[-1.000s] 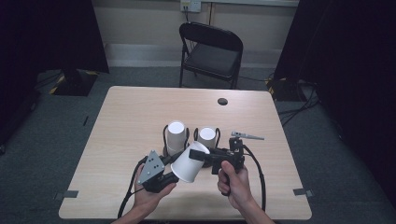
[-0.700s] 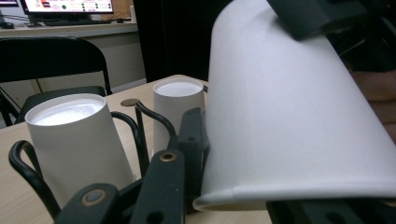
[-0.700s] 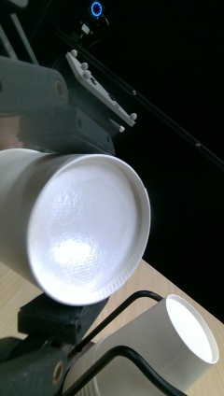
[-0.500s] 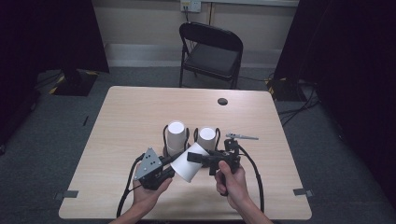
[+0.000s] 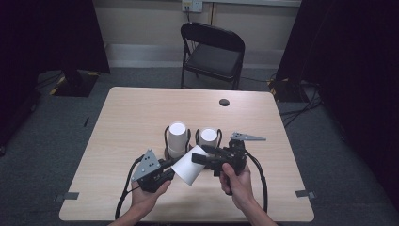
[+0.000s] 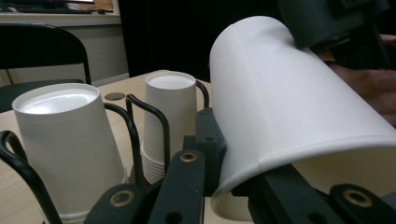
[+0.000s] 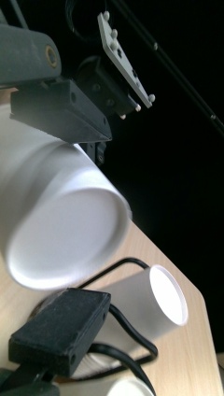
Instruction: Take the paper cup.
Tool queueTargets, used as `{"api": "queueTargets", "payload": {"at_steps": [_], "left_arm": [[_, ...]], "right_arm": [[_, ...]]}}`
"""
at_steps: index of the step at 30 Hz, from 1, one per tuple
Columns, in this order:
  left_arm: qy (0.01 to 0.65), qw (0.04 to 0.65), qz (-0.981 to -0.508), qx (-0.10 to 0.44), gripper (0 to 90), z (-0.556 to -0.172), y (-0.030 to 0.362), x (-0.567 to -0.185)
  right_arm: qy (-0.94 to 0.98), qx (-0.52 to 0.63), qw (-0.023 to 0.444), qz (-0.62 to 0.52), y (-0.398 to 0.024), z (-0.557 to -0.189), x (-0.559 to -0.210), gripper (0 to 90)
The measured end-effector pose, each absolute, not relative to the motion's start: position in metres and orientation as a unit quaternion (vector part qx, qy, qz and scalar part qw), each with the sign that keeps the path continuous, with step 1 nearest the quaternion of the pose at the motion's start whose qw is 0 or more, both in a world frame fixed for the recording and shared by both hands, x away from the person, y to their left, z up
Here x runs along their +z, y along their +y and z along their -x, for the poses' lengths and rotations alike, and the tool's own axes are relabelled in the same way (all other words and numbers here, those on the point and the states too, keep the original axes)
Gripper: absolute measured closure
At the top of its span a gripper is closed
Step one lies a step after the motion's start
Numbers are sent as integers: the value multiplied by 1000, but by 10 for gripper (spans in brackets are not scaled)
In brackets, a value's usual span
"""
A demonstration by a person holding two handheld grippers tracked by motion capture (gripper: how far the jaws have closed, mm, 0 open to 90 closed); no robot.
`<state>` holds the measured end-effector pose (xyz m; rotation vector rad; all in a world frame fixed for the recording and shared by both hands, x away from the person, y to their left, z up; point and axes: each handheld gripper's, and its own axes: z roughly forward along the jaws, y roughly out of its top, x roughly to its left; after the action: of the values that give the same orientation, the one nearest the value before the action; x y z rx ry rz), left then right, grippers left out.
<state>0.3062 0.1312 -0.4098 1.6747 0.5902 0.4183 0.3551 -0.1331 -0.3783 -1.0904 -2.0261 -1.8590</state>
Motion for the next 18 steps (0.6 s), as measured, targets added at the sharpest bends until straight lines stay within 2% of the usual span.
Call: {"api": "queueTargets", "payload": {"at_steps": [18], "left_arm": [[251,572,-768,142,866,-311,142,-411]], "right_arm": [[-704,-612,34,359,-139,-354,-378,206]]}}
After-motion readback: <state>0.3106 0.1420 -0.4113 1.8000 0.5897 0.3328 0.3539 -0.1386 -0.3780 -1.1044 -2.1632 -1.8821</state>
